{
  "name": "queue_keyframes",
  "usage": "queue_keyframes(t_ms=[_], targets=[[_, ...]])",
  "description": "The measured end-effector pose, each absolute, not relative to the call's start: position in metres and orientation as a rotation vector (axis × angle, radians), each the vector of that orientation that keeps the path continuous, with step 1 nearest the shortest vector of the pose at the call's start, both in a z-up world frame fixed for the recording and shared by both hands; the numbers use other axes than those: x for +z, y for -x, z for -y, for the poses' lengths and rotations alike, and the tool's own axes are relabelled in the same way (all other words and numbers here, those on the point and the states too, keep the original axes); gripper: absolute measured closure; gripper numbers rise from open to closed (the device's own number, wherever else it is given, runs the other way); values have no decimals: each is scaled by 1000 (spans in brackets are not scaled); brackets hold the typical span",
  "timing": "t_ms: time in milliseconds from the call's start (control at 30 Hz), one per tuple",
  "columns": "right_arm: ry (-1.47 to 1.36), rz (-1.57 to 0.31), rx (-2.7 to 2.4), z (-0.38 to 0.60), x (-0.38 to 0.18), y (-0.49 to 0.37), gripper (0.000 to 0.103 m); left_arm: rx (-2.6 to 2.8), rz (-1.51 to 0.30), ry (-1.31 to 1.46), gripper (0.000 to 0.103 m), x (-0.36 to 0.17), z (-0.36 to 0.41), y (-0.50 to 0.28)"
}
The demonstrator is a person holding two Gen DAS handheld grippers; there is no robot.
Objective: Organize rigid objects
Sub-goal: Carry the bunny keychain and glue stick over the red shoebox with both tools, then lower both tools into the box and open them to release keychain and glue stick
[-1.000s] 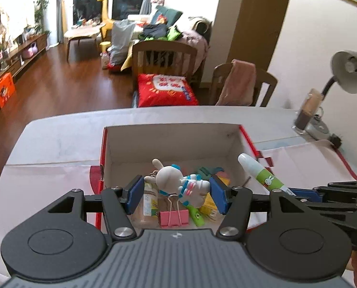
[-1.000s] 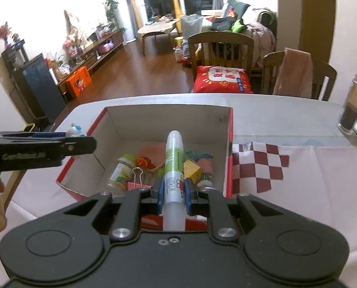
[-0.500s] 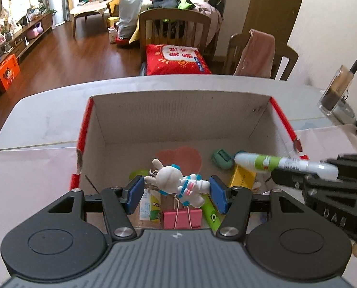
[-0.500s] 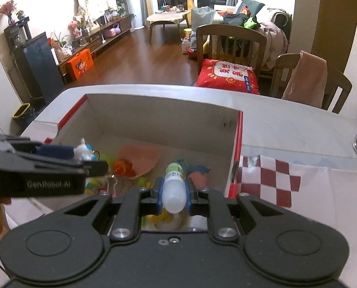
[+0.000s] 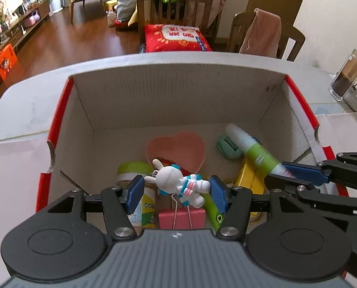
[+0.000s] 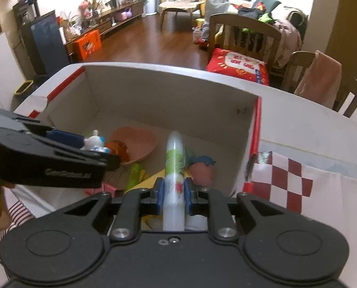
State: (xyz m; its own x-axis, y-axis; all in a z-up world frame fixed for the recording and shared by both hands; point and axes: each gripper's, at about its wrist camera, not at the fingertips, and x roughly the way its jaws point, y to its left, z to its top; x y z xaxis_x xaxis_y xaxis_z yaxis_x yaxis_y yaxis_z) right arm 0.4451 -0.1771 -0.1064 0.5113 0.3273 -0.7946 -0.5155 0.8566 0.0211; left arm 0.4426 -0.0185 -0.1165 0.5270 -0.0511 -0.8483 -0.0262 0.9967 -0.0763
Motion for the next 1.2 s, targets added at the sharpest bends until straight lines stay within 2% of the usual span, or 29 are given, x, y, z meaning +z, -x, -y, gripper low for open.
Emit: queue_keyframes(t_ms=[267, 333, 700, 1200], targets=[[257, -925, 534, 172, -105, -438, 74, -31, -1033, 111, 44, -121, 13, -444], [252, -926, 537, 174, -103, -436, 63, -37, -1034, 121, 44, -121, 11, -442], [179, -909, 525, 190, -84, -419, 54, -56, -981, 136, 37, -100, 5, -420], [84, -815, 519, 200, -46, -370, 39, -89, -850, 108, 37, -49, 0, -357]])
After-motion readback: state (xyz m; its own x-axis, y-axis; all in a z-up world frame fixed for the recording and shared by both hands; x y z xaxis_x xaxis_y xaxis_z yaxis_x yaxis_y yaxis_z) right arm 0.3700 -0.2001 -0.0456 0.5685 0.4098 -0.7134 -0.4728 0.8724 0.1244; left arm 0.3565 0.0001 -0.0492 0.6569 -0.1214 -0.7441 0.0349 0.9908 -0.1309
